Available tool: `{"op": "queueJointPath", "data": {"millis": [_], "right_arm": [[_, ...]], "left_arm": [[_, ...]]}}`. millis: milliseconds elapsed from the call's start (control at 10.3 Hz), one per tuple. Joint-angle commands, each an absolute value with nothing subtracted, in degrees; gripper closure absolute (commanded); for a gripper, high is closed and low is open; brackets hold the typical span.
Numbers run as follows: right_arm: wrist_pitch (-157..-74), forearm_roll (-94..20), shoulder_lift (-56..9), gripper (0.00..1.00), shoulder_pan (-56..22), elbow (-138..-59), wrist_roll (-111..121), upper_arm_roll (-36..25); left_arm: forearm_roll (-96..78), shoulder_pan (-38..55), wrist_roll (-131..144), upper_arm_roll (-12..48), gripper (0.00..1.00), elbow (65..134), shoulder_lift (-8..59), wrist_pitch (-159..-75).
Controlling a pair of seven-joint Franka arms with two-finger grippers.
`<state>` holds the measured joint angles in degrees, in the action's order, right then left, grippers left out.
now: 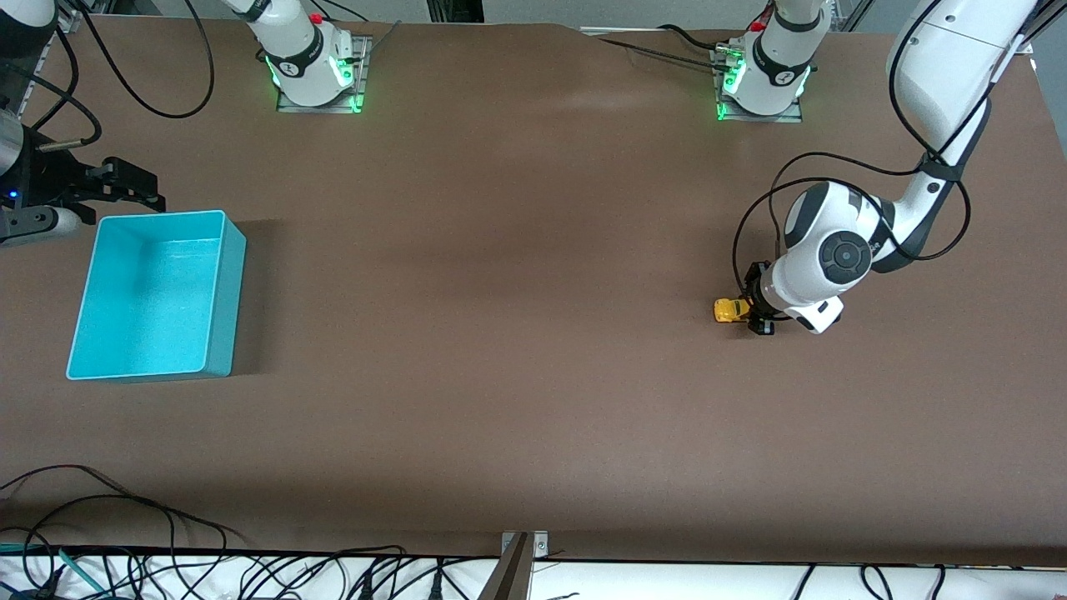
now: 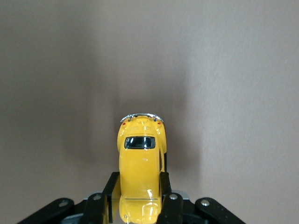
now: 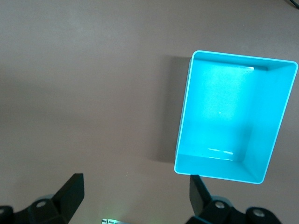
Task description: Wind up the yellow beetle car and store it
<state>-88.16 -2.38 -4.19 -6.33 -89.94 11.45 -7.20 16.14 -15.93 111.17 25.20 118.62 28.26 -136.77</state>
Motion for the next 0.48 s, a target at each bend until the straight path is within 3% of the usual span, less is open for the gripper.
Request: {"op": "queueJointPath", "data": {"millis": [0,387], "right_arm": [[-87.2,-2.4,-4.2,0.0,-6.3,-89.3,11.3,-7.1],[-87.2,-2.4,-4.2,0.0,-6.3,-89.3,11.1,-7.1]], "left_arm": [[22.7,-18.0,112.2,22.9,1.0,118.5,32.3,-139.6],[28.8,-21.9,112.2,22.6,1.0,118.2,33.9,-139.7]]}}
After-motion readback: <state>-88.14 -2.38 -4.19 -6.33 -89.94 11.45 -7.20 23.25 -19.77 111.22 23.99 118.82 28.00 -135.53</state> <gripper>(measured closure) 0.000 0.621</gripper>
